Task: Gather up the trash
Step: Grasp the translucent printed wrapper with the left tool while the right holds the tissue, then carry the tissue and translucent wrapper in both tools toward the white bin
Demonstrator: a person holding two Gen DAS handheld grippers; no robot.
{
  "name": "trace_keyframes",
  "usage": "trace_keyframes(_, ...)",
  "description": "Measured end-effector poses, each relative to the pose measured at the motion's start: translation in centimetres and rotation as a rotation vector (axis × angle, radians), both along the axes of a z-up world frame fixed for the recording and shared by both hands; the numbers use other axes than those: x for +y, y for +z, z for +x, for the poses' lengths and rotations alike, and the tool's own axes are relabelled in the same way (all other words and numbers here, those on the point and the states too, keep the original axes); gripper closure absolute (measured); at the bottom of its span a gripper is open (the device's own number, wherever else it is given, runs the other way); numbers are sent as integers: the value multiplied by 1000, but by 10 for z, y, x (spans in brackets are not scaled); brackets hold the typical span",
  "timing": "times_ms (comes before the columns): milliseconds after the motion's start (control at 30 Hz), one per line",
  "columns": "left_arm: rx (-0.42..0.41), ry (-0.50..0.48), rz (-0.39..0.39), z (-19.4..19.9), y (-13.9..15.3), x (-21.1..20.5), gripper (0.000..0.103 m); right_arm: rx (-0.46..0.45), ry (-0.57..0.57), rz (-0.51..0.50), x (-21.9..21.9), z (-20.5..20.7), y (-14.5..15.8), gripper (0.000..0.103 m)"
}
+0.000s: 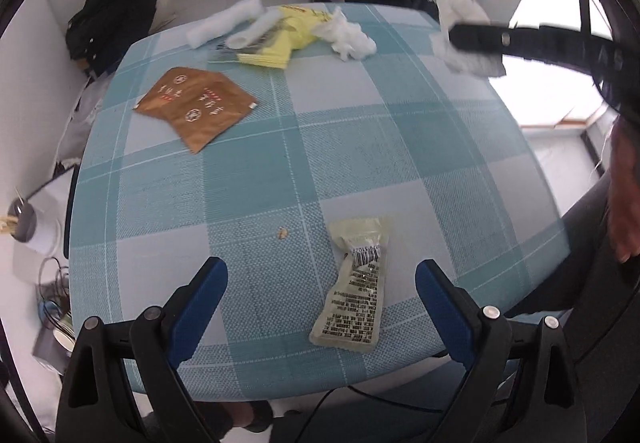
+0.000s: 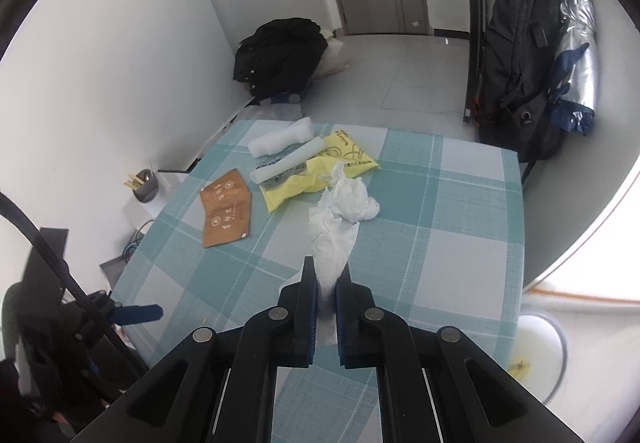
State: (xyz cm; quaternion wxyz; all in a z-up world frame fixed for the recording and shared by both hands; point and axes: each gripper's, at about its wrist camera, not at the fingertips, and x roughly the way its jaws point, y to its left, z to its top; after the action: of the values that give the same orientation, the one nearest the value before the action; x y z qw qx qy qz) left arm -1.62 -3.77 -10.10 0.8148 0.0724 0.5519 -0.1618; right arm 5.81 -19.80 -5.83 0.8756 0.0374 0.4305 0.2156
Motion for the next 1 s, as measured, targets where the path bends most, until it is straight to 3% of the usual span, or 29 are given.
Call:
trace_keyframes(133, 16, -24, 14, -2, -4, -7, 24, -2, -15, 19, -6, 1, 2, 96)
trace_keyframes(233, 26, -29, 55, -3, -9, -11, 28, -8, -21, 34, -8, 0, 5, 96)
trace_keyframes(267, 26, -29, 61, -3, -11, -12, 36, -10, -22, 37, -9, -1, 5, 96)
trace_keyframes(300, 27, -30, 69, -3, -11, -12, 36, -12, -23, 41, -9, -1, 6, 96)
trace_keyframes(367, 19, -36, 67, -4, -9, -14, 48, -17, -17, 50, -10, -3, 8, 96)
trace_keyframes(500, 7, -38, 59, -4, -6, -21, 63, -20, -13, 48, -11, -5, 8, 96)
trace_keyframes(567, 1, -47, 47, -5, -5, -23, 81, -17, -23, 52, -13, -6, 7, 96)
trace_keyframes(800, 12, -18, -2, -3, -5, -19, 86, -17, -49, 96, -23, -8, 11, 96)
trace_keyframes(1000, 1, 17, 24, 1, -5, -10, 86, -19, -44, 94, -22, -11, 12, 96)
